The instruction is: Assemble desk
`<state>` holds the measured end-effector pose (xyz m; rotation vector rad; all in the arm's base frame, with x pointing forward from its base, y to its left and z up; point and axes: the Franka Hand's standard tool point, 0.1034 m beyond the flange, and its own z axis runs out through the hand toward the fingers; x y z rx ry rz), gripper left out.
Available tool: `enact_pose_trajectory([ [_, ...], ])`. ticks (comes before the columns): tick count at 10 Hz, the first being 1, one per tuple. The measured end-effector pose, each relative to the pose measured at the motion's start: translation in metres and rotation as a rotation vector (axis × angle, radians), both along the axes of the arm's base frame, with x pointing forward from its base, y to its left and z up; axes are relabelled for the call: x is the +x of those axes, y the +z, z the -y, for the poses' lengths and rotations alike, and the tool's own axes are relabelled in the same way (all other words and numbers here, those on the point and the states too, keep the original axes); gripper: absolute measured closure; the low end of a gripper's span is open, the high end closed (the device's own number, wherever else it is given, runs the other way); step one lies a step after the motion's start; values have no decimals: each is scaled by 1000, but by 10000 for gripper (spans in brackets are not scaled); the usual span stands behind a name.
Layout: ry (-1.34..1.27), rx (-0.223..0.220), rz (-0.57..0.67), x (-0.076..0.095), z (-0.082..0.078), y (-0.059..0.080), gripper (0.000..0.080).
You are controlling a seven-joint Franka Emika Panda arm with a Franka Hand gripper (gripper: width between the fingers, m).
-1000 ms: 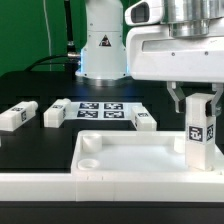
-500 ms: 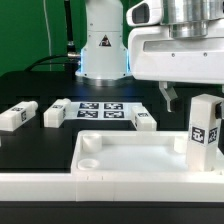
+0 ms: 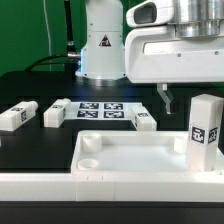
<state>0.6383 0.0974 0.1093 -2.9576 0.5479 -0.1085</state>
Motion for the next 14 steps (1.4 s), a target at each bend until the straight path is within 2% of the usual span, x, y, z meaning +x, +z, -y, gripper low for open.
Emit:
enact_pose_trajectory([
  [11,816,-134,75,-1,-10,1,150],
  [12,864,-138,79,-1,-10,1,178],
  [14,878,-139,81,-1,-9,1,448],
])
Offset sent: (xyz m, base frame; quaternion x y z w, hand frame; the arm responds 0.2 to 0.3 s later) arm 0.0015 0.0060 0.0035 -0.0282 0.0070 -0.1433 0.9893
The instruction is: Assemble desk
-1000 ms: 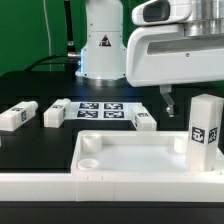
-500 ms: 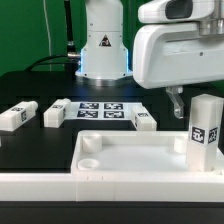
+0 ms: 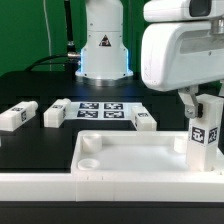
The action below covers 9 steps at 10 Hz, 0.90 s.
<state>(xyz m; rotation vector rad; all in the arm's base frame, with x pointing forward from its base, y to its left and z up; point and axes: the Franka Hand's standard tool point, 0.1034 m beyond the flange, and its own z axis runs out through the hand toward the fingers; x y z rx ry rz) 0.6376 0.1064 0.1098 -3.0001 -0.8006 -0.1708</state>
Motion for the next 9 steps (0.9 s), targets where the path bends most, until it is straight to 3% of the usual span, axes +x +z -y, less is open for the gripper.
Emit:
enact_pose_trajectory([
  [1,-3,0,0,0,0,0,448],
  [2,-22,2,-1,0,0,0,511],
  [6,-222,22,-13,0,2,0,511],
  [9,-532,55,-18,0,4,0,511],
])
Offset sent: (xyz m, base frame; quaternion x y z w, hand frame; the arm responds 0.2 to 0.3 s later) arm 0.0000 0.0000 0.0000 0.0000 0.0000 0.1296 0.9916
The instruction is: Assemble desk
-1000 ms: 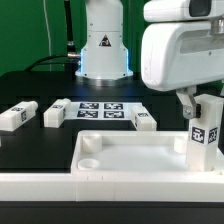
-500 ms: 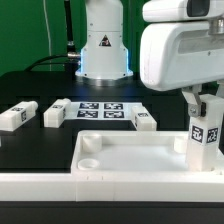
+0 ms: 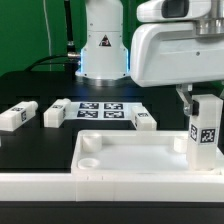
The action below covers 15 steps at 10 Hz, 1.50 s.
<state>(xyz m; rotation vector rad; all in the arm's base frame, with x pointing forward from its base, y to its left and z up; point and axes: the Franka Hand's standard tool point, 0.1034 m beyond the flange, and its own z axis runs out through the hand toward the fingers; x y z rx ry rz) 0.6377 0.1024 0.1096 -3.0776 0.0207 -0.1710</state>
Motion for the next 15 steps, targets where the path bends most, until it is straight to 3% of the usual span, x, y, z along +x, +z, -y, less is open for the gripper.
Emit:
enact_pose_trajectory([
  [6,-660,81,-35,0,5,0,509],
  [9,-791,90,-45,0,4,0,509],
  [10,-788,90,-46,-1,4,-1,422],
  [11,-733,81,-44,-1,3,-2,422],
  [12,-701,76,-44,-2,0,-2,242],
  [13,-630,68,-41,-3,-3,-2,179],
  [15,-434,49,-31,-3,-6,-2,155],
])
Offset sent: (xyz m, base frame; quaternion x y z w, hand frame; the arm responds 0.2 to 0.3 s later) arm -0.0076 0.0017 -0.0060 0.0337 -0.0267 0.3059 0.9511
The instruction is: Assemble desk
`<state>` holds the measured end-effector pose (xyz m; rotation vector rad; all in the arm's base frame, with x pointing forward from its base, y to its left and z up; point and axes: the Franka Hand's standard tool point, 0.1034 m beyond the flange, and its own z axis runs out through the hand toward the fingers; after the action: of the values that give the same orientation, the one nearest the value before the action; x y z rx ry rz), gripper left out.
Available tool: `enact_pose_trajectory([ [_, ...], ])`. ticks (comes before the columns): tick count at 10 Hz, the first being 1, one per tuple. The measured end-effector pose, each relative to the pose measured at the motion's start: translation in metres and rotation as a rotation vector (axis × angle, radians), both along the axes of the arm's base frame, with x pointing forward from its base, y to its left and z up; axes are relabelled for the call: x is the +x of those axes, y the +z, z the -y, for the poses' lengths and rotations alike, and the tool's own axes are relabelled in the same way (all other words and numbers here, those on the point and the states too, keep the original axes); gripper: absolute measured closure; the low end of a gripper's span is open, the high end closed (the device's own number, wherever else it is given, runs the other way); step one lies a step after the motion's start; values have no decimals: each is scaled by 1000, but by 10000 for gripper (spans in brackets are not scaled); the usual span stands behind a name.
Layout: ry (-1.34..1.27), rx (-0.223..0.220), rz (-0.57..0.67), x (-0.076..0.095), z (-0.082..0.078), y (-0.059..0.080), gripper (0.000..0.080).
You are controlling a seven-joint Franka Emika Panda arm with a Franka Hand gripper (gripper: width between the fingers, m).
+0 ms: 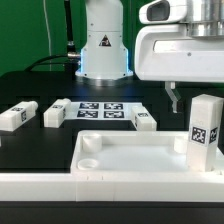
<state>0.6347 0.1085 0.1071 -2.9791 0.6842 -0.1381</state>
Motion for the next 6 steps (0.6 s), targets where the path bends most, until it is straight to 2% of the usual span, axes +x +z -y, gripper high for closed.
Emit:
enact_pose_trajectory([
  [6,523,-58,33,4,0,2,150],
])
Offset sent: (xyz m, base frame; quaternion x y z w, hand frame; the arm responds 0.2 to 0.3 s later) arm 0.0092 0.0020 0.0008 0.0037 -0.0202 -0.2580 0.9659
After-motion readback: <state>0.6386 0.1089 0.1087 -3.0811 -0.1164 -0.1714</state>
